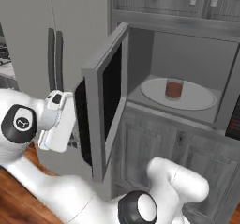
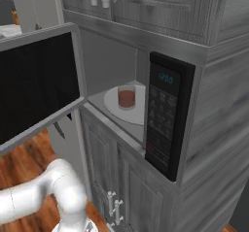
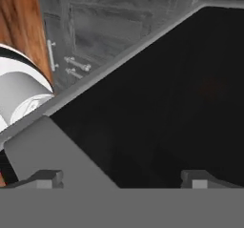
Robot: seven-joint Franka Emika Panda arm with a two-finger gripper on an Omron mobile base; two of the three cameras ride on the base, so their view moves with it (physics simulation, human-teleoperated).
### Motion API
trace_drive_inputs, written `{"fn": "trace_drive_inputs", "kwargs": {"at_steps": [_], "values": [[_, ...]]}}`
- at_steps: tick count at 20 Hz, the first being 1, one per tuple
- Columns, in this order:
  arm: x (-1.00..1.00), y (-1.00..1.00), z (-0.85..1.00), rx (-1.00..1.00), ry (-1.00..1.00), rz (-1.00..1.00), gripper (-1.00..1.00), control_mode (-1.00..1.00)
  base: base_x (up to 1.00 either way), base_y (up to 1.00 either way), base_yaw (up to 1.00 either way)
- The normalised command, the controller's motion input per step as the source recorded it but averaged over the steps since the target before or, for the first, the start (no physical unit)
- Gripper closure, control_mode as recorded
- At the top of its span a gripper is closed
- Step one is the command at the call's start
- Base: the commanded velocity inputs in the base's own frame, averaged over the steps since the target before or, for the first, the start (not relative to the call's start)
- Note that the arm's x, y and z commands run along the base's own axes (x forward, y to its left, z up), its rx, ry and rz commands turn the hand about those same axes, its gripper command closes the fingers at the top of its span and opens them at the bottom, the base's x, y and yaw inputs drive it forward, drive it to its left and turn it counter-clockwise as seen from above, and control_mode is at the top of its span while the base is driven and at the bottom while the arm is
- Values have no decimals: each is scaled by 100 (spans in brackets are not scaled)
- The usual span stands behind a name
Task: Place the microwavable item in the microwave. Then, close the microwave door and press the start button.
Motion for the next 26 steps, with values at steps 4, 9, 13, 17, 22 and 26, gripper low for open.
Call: {"fn": "trace_drive_inputs", "kwargs": {"at_steps": [4, 9, 13, 17, 22, 26], "values": [[-53, -100, 5, 28, -20, -4, -100, -100, 0, 0, 0], [3, -100, 37, 26, -12, 0, -100, -100, 0, 0, 0], [32, -100, 56, 25, -10, 0, -100, -100, 0, 0, 0], [3, -100, 45, 21, -21, 0, -100, -100, 0, 0, 0], [0, -100, 27, 16, -26, 0, -100, -100, 0, 0, 0], [23, -95, 2, 10, -17, 0, -100, -100, 0, 0, 0]]}}
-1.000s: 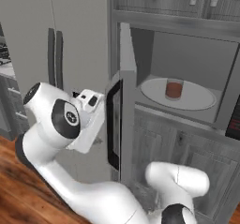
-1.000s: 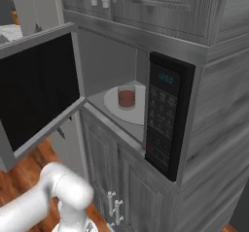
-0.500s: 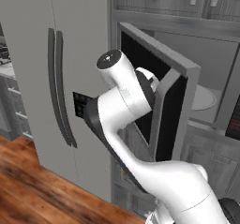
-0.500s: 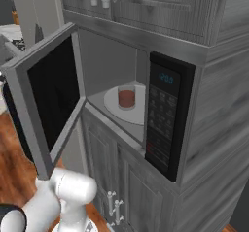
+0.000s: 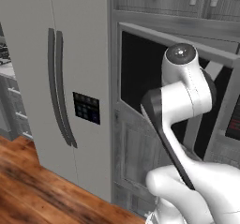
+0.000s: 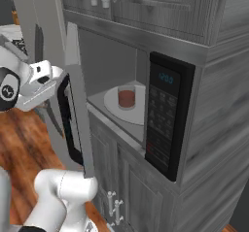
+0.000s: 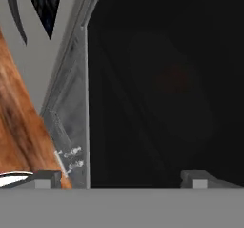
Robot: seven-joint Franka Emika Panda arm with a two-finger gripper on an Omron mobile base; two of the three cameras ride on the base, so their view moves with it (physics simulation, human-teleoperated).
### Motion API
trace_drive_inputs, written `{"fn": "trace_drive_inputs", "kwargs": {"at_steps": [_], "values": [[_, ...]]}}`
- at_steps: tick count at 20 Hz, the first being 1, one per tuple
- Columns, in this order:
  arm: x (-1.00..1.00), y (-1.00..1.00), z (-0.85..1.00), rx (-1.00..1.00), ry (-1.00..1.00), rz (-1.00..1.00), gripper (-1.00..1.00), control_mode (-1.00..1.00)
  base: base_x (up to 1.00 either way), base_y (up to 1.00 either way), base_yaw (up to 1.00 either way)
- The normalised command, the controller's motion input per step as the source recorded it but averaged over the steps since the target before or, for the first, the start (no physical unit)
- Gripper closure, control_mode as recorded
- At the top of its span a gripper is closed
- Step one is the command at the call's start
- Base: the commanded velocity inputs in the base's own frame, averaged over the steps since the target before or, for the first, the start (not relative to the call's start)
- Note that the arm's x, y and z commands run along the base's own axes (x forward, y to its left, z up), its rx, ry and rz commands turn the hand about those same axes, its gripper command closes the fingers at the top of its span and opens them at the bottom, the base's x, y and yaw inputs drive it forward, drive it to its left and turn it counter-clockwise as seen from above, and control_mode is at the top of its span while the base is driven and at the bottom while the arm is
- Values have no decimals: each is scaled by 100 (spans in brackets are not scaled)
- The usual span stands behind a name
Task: Place the microwavable item in the microwave. Then, close the microwave door and press the start button.
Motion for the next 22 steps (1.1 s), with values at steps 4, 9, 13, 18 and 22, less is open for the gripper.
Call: {"fn": "trace_drive_inputs", "kwargs": {"at_steps": [4, 9, 13, 18, 22], "values": [[42, -75, 1, 6, -17, 0, -100, -100, 0, 0, 0], [55, -44, 8, 1, -10, 0, -100, -100, 0, 0, 0], [61, -34, 1, 0, -4, 0, -100, -100, 0, 0, 0], [61, -25, 0, 0, -1, 1, -100, -100, 0, 0, 0], [61, -26, -2, 0, 0, 0, -100, -100, 0, 0, 0]]}}
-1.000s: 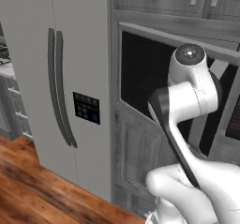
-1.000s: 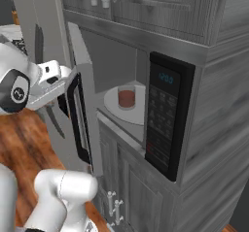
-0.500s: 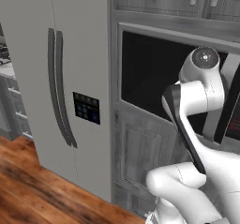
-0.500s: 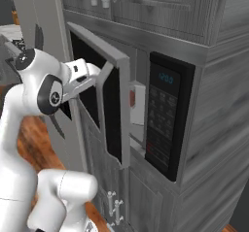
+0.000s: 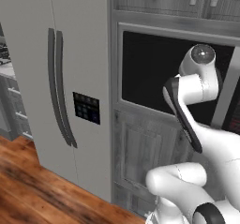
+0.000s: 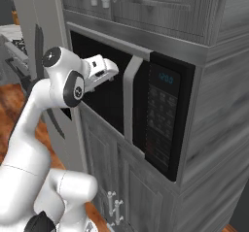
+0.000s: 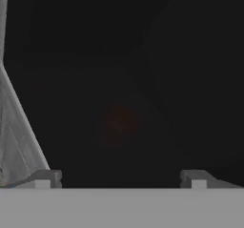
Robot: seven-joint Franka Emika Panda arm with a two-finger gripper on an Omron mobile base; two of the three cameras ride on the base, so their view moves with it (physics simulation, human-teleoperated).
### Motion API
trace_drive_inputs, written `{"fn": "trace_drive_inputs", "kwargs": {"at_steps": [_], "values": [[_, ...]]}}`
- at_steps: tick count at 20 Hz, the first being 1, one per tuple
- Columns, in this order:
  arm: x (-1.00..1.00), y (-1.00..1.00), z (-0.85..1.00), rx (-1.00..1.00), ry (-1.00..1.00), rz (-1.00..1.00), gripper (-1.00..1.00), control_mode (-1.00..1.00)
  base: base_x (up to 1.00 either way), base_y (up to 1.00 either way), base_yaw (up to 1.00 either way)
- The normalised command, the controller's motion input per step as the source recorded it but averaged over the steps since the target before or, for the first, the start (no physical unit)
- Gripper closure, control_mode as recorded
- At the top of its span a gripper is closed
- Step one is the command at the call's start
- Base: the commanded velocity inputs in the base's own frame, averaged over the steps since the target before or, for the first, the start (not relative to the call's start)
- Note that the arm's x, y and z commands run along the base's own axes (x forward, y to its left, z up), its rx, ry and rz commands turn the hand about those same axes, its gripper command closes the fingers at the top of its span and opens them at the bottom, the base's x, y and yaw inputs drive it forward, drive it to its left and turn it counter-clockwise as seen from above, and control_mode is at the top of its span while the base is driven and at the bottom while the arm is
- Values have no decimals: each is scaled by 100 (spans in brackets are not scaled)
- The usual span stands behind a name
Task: Place the microwavable item in the microwave. Then, close the microwave door and press the start button.
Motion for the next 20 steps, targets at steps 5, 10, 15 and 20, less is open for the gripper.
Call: {"fn": "trace_drive_inputs", "kwargs": {"at_steps": [5, 10, 15, 20], "values": [[55, -46, -19, 4, 0, 1, -100, -100, 0, 0, 0], [3, -28, -24, 3, 0, 7, -100, -100, 0, 0, 0], [-95, -1, 26, 1, -4, 18, -100, -100, 0, 0, 0], [-100, -1, 49, 0, 0, 29, -100, -100, 0, 0, 0]]}}
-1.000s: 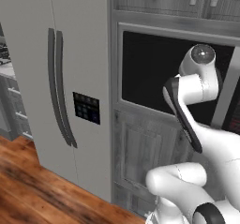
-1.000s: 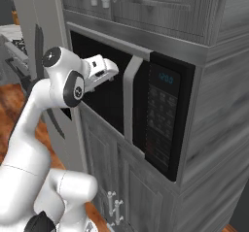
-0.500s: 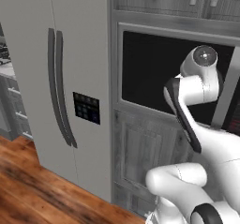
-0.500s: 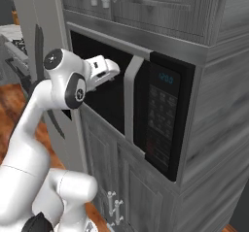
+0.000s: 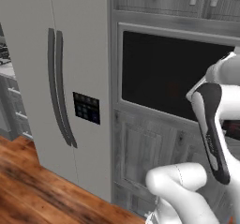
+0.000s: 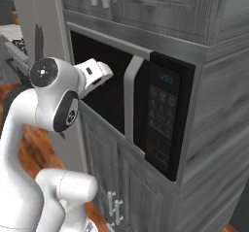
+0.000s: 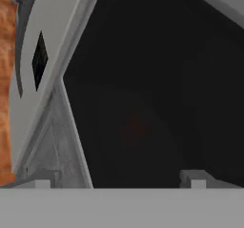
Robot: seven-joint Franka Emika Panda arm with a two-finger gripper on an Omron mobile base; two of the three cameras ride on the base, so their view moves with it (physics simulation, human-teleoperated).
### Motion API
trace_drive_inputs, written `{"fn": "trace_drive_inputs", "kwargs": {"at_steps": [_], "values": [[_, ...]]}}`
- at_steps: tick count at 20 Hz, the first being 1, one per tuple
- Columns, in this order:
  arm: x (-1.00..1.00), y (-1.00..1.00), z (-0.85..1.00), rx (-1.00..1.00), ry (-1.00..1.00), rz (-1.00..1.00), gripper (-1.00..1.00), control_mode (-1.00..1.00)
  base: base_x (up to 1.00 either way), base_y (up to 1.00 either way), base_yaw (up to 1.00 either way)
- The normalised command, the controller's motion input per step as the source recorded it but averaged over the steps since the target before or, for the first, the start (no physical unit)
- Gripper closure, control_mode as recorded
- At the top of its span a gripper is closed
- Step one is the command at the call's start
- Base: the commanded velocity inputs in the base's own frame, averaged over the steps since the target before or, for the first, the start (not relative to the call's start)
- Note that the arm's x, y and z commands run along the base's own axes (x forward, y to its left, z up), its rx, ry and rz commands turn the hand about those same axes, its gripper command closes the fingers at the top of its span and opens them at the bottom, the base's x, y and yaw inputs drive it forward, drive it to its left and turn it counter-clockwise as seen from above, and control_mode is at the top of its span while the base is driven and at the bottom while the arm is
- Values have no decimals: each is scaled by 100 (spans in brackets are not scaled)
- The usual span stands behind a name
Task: Place the microwavable item in the microwave. Then, close the microwave door and press the start button.
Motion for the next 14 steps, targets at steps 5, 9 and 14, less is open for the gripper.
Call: {"fn": "trace_drive_inputs", "kwargs": {"at_steps": [5, 9, 14], "values": [[-100, -34, 2, 0, 0, 33, -100, -100, 0, 0, 0], [-100, -57, -28, 0, 0, 30, -100, -100, 0, 0, 0], [-100, -83, -67, 0, -6, 9, -100, -100, 0, 0, 0]]}}
